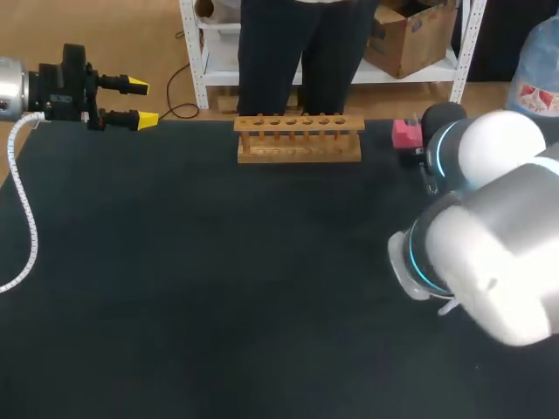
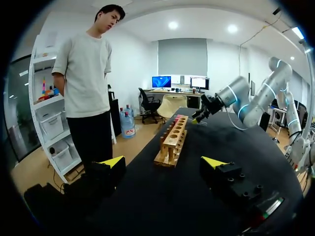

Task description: Grasp the test tube, adjust it, and insert it.

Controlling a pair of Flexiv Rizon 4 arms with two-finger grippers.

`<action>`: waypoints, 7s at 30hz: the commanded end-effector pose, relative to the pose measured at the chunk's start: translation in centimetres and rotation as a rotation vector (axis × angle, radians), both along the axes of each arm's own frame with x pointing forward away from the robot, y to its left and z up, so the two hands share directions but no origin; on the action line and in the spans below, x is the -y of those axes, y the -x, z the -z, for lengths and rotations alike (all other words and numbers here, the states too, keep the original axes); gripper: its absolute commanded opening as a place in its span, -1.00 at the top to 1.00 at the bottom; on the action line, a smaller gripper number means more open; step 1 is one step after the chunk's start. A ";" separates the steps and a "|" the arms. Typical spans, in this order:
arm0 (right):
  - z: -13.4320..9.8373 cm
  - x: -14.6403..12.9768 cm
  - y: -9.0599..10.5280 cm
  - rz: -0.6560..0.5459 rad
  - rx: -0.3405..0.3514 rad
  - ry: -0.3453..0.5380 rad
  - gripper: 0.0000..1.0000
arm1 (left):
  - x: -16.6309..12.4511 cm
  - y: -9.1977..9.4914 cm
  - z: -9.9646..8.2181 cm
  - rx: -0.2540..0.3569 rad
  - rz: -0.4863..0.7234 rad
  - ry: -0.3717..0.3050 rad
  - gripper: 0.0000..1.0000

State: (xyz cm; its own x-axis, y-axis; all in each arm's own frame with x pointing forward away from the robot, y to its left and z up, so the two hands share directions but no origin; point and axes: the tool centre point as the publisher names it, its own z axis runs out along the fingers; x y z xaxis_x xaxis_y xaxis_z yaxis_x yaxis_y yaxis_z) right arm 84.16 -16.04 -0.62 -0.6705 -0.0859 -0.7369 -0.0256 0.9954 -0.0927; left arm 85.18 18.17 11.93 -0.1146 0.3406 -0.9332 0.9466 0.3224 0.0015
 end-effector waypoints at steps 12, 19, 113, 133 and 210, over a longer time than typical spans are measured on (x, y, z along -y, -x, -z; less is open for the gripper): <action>0.6 -0.9 -0.3 -0.124 -0.048 -0.093 0.01 | 0.0 0.2 0.1 0.006 -0.004 0.002 -1.00; 0.8 -0.8 -0.4 -0.113 -0.061 -0.087 0.07 | 0.0 0.2 0.1 0.006 -0.004 0.002 -1.00; -9.0 -17.0 4.5 -0.068 -0.025 -0.091 1.00 | 0.0 0.2 0.1 0.006 -0.004 0.002 -1.00; -8.3 -18.6 3.6 -0.097 -0.043 -0.074 1.00 | 0.0 0.2 0.1 0.006 -0.004 0.002 -1.00; -4.5 -19.3 2.0 -0.100 -0.164 -0.081 1.00 | 0.0 0.2 0.1 0.006 -0.004 0.002 -1.00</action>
State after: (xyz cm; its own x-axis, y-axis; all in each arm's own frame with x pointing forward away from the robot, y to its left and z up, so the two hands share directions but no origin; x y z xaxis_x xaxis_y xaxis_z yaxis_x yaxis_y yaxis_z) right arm 83.23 3.69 3.41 -0.7857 -0.1081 -0.6091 -0.1380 0.9904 0.0023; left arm 85.18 18.17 11.94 -0.1148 0.3406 -0.9332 0.9466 0.3225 0.0013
